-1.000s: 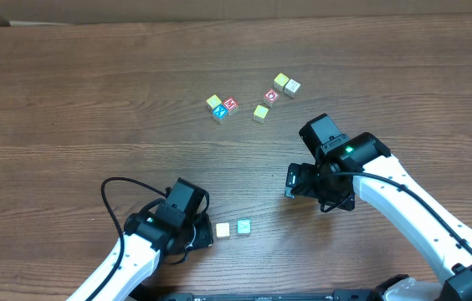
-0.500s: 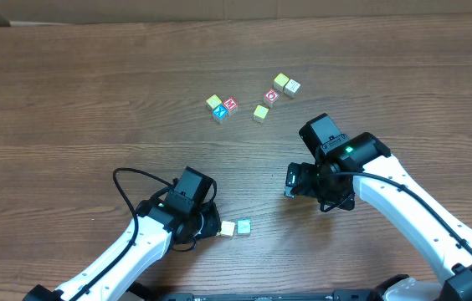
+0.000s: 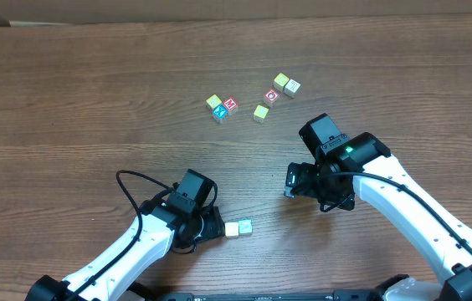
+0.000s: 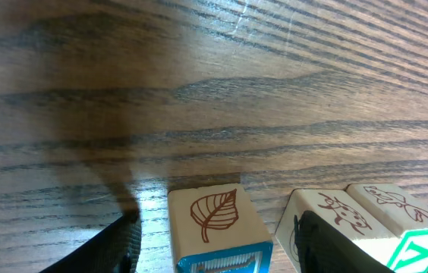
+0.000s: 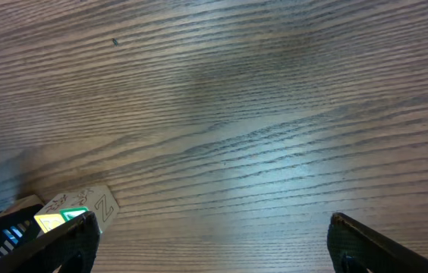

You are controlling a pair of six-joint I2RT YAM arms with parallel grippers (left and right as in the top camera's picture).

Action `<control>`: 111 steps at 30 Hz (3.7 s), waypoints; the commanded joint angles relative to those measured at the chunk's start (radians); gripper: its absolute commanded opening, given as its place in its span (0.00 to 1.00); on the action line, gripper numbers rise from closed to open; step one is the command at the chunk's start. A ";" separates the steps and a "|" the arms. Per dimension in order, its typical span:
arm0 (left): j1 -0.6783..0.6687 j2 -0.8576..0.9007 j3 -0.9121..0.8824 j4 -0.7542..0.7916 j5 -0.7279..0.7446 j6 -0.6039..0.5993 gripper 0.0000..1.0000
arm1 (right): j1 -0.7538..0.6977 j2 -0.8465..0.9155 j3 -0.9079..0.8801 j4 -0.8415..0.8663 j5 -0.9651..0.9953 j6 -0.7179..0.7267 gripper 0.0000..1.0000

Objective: Flip 5 blocks

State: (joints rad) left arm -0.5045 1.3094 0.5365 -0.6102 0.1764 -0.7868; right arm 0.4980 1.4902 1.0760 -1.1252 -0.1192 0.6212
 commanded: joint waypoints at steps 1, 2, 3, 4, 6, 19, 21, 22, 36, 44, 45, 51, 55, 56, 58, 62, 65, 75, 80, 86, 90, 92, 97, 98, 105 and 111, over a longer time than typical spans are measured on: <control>0.000 0.018 0.008 -0.014 -0.046 -0.011 0.61 | 0.004 -0.018 -0.009 0.003 0.006 0.000 0.97; 0.000 0.018 0.021 -0.018 -0.054 -0.011 0.61 | 0.004 -0.018 -0.009 0.004 0.006 0.000 0.97; 0.000 0.018 0.037 -0.027 -0.066 -0.010 0.61 | 0.004 -0.018 -0.009 0.006 0.006 0.000 0.97; 0.000 0.018 0.060 -0.043 -0.080 -0.010 0.61 | 0.004 -0.018 -0.009 0.007 0.006 0.000 0.97; 0.000 0.016 0.117 -0.097 -0.119 -0.003 0.60 | 0.004 -0.018 -0.009 0.010 0.006 -0.001 0.97; 0.000 -0.016 0.397 -0.491 -0.217 0.103 0.12 | 0.004 -0.018 -0.009 0.021 0.025 -0.061 0.71; 0.000 -0.014 0.383 -0.524 -0.186 0.103 0.04 | 0.004 -0.018 -0.009 0.022 0.025 -0.080 0.55; -0.001 -0.014 0.372 -0.535 -0.164 0.097 0.04 | 0.004 -0.018 -0.009 0.021 0.029 -0.080 0.49; -0.001 -0.013 0.146 -0.409 -0.053 0.000 0.04 | 0.101 -0.018 -0.071 0.075 0.028 -0.071 0.18; -0.001 0.008 0.139 -0.375 -0.055 0.000 0.04 | 0.163 -0.018 -0.138 0.139 0.020 -0.033 0.18; -0.001 0.018 0.139 -0.367 -0.055 0.000 0.04 | 0.171 -0.018 -0.148 0.151 0.019 -0.034 0.18; -0.001 0.106 0.139 -0.321 -0.068 0.001 0.04 | 0.193 -0.018 -0.182 0.180 0.013 -0.035 0.18; 0.001 0.154 0.139 -0.308 -0.129 0.000 0.04 | 0.193 -0.018 -0.182 0.186 0.012 -0.046 0.18; 0.001 0.160 0.139 -0.303 -0.132 0.000 0.04 | 0.193 -0.018 -0.182 0.186 0.012 -0.046 0.18; 0.001 0.165 0.139 -0.291 -0.132 0.000 0.04 | 0.193 -0.018 -0.182 0.188 0.012 -0.046 0.19; 0.001 0.166 0.139 -0.250 -0.136 0.006 0.04 | 0.193 -0.018 -0.182 0.198 0.008 -0.051 0.19; 0.001 0.166 0.139 -0.214 -0.135 0.024 0.04 | 0.193 -0.018 -0.182 0.211 0.002 -0.053 0.19; 0.000 0.166 0.139 -0.183 -0.097 0.105 0.04 | 0.194 -0.018 -0.182 0.246 -0.066 -0.010 0.19; 0.000 0.166 0.139 -0.164 -0.052 0.137 0.04 | 0.194 -0.018 -0.182 0.250 -0.066 0.011 0.19; 0.000 0.166 0.139 -0.145 -0.044 0.137 0.04 | 0.210 -0.018 -0.186 0.256 -0.069 -0.056 0.19; 0.000 0.166 0.139 -0.141 -0.019 0.137 0.04 | 0.243 -0.018 -0.187 0.266 -0.065 -0.099 0.19; 0.000 0.166 0.139 -0.140 -0.010 0.137 0.04 | 0.265 -0.018 -0.187 0.278 -0.058 -0.099 0.19; 0.000 0.166 0.139 -0.144 0.009 0.138 0.04 | 0.312 -0.018 -0.187 0.289 -0.046 -0.102 0.20; 0.000 0.166 0.139 -0.147 0.008 0.138 0.04 | 0.322 -0.018 -0.187 0.289 -0.038 -0.102 0.19; 0.000 0.166 0.139 -0.144 0.007 0.138 0.04 | 0.352 -0.015 -0.187 0.290 -0.013 -0.097 0.18; 0.000 0.166 0.139 -0.146 0.010 0.160 0.04 | 0.355 0.027 -0.190 0.307 -0.018 -0.033 0.14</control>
State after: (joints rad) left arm -0.5041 1.4696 0.6800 -0.7551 0.1703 -0.6647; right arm 0.8455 1.4967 0.8963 -0.8307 -0.1482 0.5549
